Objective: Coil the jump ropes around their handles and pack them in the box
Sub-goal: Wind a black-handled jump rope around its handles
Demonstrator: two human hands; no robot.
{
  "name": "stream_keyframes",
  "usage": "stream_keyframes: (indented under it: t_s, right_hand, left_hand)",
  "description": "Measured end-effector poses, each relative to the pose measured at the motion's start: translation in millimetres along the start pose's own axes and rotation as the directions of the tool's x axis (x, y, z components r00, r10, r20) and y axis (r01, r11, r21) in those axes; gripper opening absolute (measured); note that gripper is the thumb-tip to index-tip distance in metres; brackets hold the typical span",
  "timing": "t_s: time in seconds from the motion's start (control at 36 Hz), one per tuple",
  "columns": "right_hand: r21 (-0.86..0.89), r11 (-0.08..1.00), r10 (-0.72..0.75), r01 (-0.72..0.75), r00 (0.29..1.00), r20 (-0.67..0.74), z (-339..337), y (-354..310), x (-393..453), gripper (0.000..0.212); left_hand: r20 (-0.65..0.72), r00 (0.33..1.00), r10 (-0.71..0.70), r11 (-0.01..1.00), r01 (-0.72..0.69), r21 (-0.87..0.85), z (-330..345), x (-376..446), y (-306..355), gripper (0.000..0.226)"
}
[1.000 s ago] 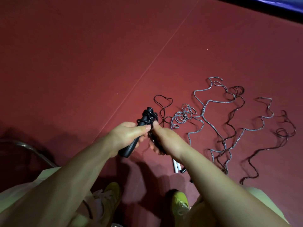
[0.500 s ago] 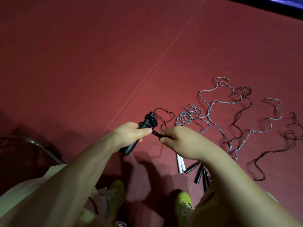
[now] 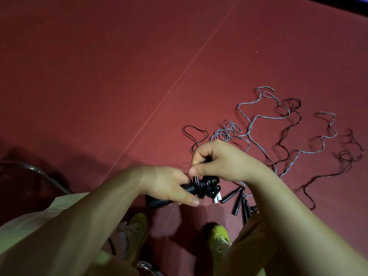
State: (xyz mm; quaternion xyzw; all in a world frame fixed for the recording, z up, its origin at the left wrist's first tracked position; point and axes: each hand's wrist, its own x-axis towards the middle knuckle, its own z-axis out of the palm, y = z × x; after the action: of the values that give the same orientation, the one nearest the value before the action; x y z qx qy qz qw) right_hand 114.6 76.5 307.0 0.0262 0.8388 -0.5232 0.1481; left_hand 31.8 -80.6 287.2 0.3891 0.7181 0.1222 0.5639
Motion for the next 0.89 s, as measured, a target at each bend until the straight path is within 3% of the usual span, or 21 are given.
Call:
stream_keyframes:
  t_s: [0.11, 0.19, 0.25, 0.31, 0.42, 0.47, 0.53, 0.61, 0.69, 0.81, 0.89]
  right_hand:
    - [0.288, 0.952, 0.079, -0.102, 0.993, 0.093, -3, 7, 1, 0.017]
    - [0.503, 0.851, 0.076, -0.152, 0.983, 0.17, -1, 10, 0, 0.023]
    - [0.618, 0.772, 0.103, -0.149, 0.989, 0.11, 1, 11, 2, 0.027]
    - [0.697, 0.707, 0.119, -0.118, 0.992, 0.047, 2, 13, 5, 0.031]
    - [0.785, 0.612, -0.045, -0.092, 0.988, 0.151, 0, 13, 9, 0.068]
    - [0.768, 0.638, -0.103, -0.049, 0.984, 0.149, 1, 14, 10, 0.075]
    - [0.683, 0.73, -0.105, 0.027, 0.992, 0.073, 4, 14, 10, 0.078]
    - [0.51, 0.858, -0.017, 0.064, 0.995, -0.097, 7, 12, 9, 0.051]
    - [0.442, 0.896, 0.053, 0.033, 0.982, -0.18, 9, 12, 12, 0.033]
    - [0.241, 0.969, 0.131, -0.063, 0.953, -0.275, 15, 17, 18, 0.039]
    - [0.092, 0.984, 0.177, -0.154, 0.914, -0.366, 22, 18, 21, 0.05]
  left_hand:
    - [0.053, 0.996, 0.075, 0.977, -0.063, -0.205, -3, -9, 0, 0.084]
    - [0.111, 0.971, 0.209, 0.914, -0.154, -0.376, -3, -12, -1, 0.067]
    - [0.114, 0.935, 0.337, 0.805, -0.223, -0.549, -4, -15, -5, 0.053]
    - [0.075, 0.896, 0.438, 0.665, -0.267, -0.698, -8, -16, -10, 0.065]
    - [-0.057, 0.883, 0.466, 0.485, -0.309, -0.818, -16, -19, -14, 0.069]
    - [-0.102, 0.884, 0.456, 0.421, -0.315, -0.851, -19, -19, -15, 0.064]
    - [-0.135, 0.901, 0.413, 0.38, -0.305, -0.873, -21, -18, -17, 0.062]
    - [-0.168, 0.945, 0.281, 0.387, -0.272, -0.881, -23, -16, -14, 0.051]
    - [-0.207, 0.968, 0.139, 0.442, -0.248, -0.862, -23, -16, -6, 0.035]
    - [-0.304, 0.952, -0.03, 0.615, -0.222, -0.757, -22, -9, -5, 0.027]
    - [-0.361, 0.928, -0.093, 0.685, -0.203, -0.7, -19, -3, -5, 0.022]
